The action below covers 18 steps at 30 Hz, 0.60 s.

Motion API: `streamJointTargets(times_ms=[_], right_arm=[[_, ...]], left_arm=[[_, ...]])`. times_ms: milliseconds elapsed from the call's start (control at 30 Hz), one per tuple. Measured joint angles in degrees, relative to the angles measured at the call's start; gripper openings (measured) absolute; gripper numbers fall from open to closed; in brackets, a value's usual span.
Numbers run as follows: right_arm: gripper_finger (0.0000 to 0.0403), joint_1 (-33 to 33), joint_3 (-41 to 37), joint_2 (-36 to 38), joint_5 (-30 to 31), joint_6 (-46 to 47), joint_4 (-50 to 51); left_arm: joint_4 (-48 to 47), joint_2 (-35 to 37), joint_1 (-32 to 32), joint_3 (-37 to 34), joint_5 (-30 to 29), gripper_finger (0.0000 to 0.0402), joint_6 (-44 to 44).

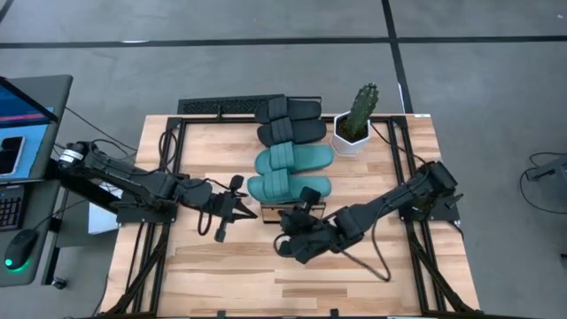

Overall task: Pick and place slides into the shelf
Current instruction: Adjust the black and green slippers

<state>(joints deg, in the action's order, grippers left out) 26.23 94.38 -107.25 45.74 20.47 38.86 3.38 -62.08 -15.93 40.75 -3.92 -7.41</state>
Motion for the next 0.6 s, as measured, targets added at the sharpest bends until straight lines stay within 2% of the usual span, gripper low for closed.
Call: streamJointTargets(times_ms=[133,600], right_arm=[[0.0000,-0.7,0.2,-1.4,-0.7,0.0,-1.1],[0.0000,-3.8,-0.1,-4.2,-0.3,0.0,4.4]], left_arm=[[0.3,0.0,-0.8,0.0,-0.1,0.0000,0.2],[0.2,0.0,-1.2,0.0,-0.3,0.0000,1.0]])
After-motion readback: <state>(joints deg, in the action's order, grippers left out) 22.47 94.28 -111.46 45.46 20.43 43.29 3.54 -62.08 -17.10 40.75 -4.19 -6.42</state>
